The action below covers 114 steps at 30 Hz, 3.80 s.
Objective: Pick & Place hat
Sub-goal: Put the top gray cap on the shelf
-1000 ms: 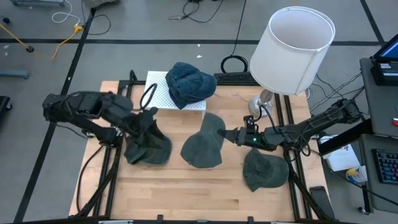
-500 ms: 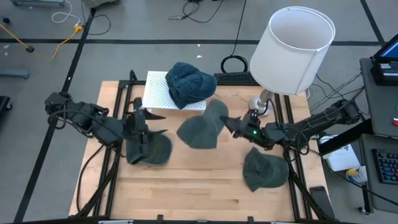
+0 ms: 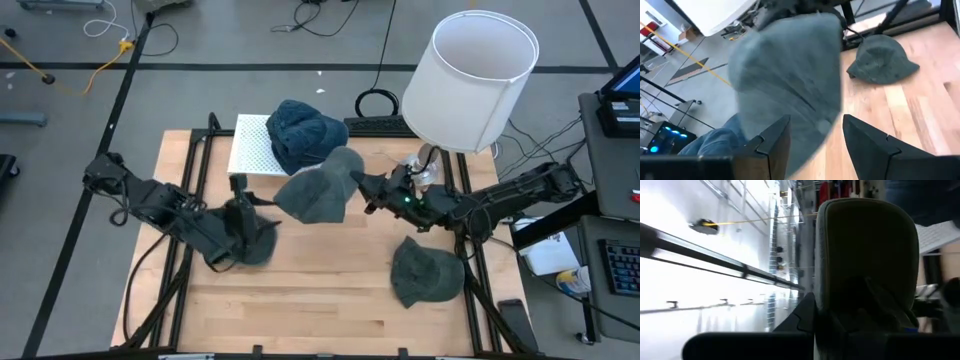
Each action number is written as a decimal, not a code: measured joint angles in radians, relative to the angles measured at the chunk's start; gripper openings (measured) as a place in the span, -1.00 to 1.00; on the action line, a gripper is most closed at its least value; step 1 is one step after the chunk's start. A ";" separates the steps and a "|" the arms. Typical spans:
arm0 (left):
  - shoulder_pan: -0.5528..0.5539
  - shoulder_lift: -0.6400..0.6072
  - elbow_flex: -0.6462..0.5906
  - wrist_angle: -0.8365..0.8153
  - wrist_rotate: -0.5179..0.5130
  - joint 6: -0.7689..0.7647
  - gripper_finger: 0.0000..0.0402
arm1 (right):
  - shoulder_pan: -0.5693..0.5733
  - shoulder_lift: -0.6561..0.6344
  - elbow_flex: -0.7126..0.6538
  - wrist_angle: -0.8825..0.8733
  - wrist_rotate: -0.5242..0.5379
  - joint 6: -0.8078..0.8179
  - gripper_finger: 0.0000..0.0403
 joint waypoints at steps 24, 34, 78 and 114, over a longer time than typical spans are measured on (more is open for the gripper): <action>-0.024 0.185 0.000 0.004 -0.352 0.181 -0.12 | -0.013 0.001 0.000 0.073 0.023 0.036 -0.96; -0.015 0.225 0.000 0.006 -0.364 0.261 -0.01 | -0.010 0.001 0.000 0.080 0.023 0.036 -0.96; -0.011 0.184 0.000 0.582 -0.690 0.345 -0.90 | 0.017 0.000 0.000 0.063 -0.085 -0.345 -0.27; 0.405 0.050 0.000 1.345 -0.833 0.550 -0.90 | 0.022 -0.001 0.000 -0.019 -0.815 -0.915 0.44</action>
